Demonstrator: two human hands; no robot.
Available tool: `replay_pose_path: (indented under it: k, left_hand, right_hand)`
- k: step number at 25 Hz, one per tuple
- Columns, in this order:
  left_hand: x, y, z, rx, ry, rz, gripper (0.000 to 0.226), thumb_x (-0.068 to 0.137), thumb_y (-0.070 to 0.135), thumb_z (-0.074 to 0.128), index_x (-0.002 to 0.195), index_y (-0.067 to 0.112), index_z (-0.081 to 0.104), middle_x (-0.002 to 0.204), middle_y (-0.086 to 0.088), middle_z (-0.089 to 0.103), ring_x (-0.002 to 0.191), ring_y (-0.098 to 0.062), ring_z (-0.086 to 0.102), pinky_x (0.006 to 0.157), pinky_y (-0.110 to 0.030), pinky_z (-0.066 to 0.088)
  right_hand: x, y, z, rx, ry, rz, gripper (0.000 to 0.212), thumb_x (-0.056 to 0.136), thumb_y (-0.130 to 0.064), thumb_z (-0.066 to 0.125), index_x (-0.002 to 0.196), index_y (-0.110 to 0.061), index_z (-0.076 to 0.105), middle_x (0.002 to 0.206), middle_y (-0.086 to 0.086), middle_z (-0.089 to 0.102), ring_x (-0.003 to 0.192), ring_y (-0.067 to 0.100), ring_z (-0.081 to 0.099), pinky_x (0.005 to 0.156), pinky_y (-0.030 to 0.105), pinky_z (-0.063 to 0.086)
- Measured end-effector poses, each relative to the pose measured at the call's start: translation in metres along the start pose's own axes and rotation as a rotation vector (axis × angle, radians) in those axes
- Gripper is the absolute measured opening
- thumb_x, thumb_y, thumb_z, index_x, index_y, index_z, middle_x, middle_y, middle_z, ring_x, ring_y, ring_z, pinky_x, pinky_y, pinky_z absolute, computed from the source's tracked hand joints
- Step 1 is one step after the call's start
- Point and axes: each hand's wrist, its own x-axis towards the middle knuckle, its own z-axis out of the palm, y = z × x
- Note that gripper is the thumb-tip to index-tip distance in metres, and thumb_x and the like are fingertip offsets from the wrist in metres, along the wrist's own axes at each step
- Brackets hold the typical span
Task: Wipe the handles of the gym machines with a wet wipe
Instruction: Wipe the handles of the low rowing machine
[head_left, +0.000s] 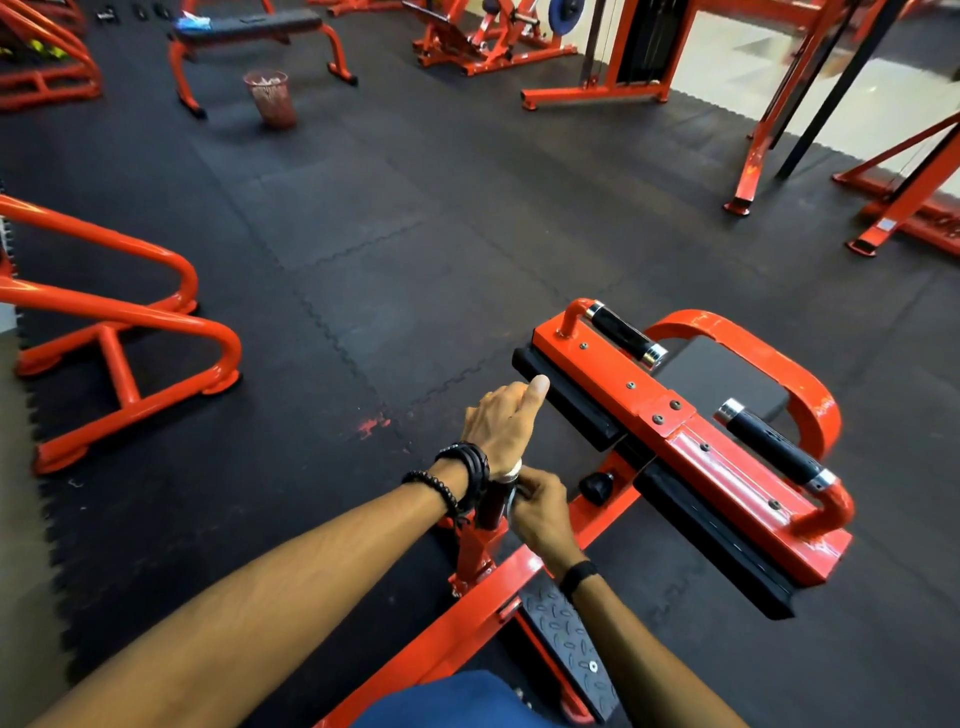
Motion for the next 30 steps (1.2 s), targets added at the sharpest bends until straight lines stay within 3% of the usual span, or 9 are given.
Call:
replay_pose_path:
  k: [2, 4, 9, 16, 18, 23, 25, 28, 30]
  left_hand:
    - [-0.005, -0.007, -0.006, -0.167, 0.011, -0.016, 0.083, 0.085, 0.076, 0.019, 0.101, 0.009, 0.065, 0.101, -0.007, 0.069, 0.102, -0.027, 0.060, 0.100, -0.044, 0.042]
    - [-0.013, -0.024, -0.015, -0.263, 0.009, -0.023, 0.077, 0.091, 0.069, 0.025, 0.114, 0.009, 0.068, 0.114, -0.009, 0.070, 0.109, -0.024, 0.061, 0.101, -0.037, 0.043]
    - [-0.040, -0.082, -0.023, -0.340, 0.105, -0.079, 0.069, 0.081, 0.069, 0.031, 0.107, 0.018, 0.071, 0.106, 0.001, 0.072, 0.100, -0.015, 0.066, 0.096, -0.031, 0.047]
    - [-0.067, -0.099, 0.007, -0.523, 0.054, -0.162, 0.063, 0.085, 0.060, 0.041, 0.114, 0.013, 0.073, 0.113, 0.003, 0.073, 0.111, -0.007, 0.065, 0.098, -0.020, 0.045]
    - [-0.074, -0.102, 0.012, -0.514, 0.019, -0.194, 0.057, 0.088, 0.053, 0.040, 0.116, 0.015, 0.072, 0.115, 0.006, 0.072, 0.111, -0.003, 0.064, 0.094, -0.013, 0.043]
    - [-0.083, -0.094, 0.018, -0.576, -0.048, -0.213, 0.049, 0.100, 0.049, 0.033, 0.123, 0.023, 0.067, 0.117, 0.017, 0.061, 0.096, 0.027, 0.053, 0.088, -0.002, 0.036]
    - [-0.081, -0.090, 0.022, -0.621, -0.055, -0.223, 0.055, 0.102, 0.054, 0.030, 0.128, 0.018, 0.065, 0.121, 0.015, 0.063, 0.102, 0.021, 0.056, 0.089, -0.002, 0.038]
    - [-0.074, -0.094, 0.033, -0.621, -0.049, -0.224, 0.078, 0.089, 0.076, 0.025, 0.130, 0.022, 0.064, 0.129, 0.007, 0.065, 0.120, -0.001, 0.057, 0.104, -0.021, 0.042]
    - [-0.068, -0.096, 0.035, -0.688, -0.035, -0.274, 0.076, 0.088, 0.076, 0.030, 0.124, 0.019, 0.066, 0.125, -0.002, 0.066, 0.113, -0.009, 0.063, 0.085, -0.018, 0.053]
  right_hand:
    - [0.007, 0.010, 0.001, -0.036, -0.084, 0.046, 0.037, 0.066, -0.017, 0.044, 0.086, -0.020, 0.075, 0.079, 0.009, 0.076, 0.072, 0.000, 0.054, 0.064, 0.036, 0.053]
    - [0.006, -0.011, -0.007, 0.040, -0.109, 0.044, 0.033, 0.067, -0.011, 0.046, 0.078, -0.017, 0.077, 0.079, 0.002, 0.076, 0.071, 0.001, 0.056, 0.065, 0.030, 0.050]
    - [0.009, -0.063, -0.040, 0.316, -0.141, -0.116, 0.040, 0.075, 0.023, 0.043, 0.089, 0.001, 0.074, 0.092, 0.012, 0.076, 0.089, 0.018, 0.070, 0.082, 0.025, 0.055]
    - [0.000, -0.014, -0.012, 0.312, -0.248, 0.005, 0.042, 0.080, -0.043, 0.058, 0.098, -0.010, 0.075, 0.105, 0.011, 0.074, 0.102, 0.029, 0.069, 0.092, 0.042, 0.053]
    - [0.007, -0.009, -0.008, 0.285, -0.267, 0.051, 0.042, 0.082, -0.041, 0.055, 0.098, -0.008, 0.075, 0.105, 0.013, 0.074, 0.101, 0.029, 0.069, 0.093, 0.046, 0.054]
    - [0.012, -0.015, -0.010, 0.420, -0.202, 0.156, 0.016, 0.093, -0.012, 0.057, 0.099, -0.012, 0.072, 0.097, 0.003, 0.076, 0.089, 0.011, 0.071, 0.074, 0.023, 0.053]
    - [0.012, -0.012, -0.013, 0.516, -0.134, 0.187, 0.013, 0.086, -0.008, 0.066, 0.098, -0.010, 0.069, 0.089, 0.001, 0.076, 0.082, 0.012, 0.071, 0.067, 0.021, 0.054]
    - [0.012, -0.006, -0.016, 0.530, -0.080, 0.226, 0.006, 0.088, 0.000, 0.066, 0.091, -0.005, 0.068, 0.084, 0.004, 0.075, 0.079, 0.019, 0.069, 0.064, 0.020, 0.054]
    - [0.008, -0.005, -0.017, 0.513, -0.044, 0.233, 0.011, 0.091, -0.005, 0.064, 0.083, -0.009, 0.071, 0.085, 0.007, 0.074, 0.083, 0.023, 0.067, 0.068, 0.025, 0.054]
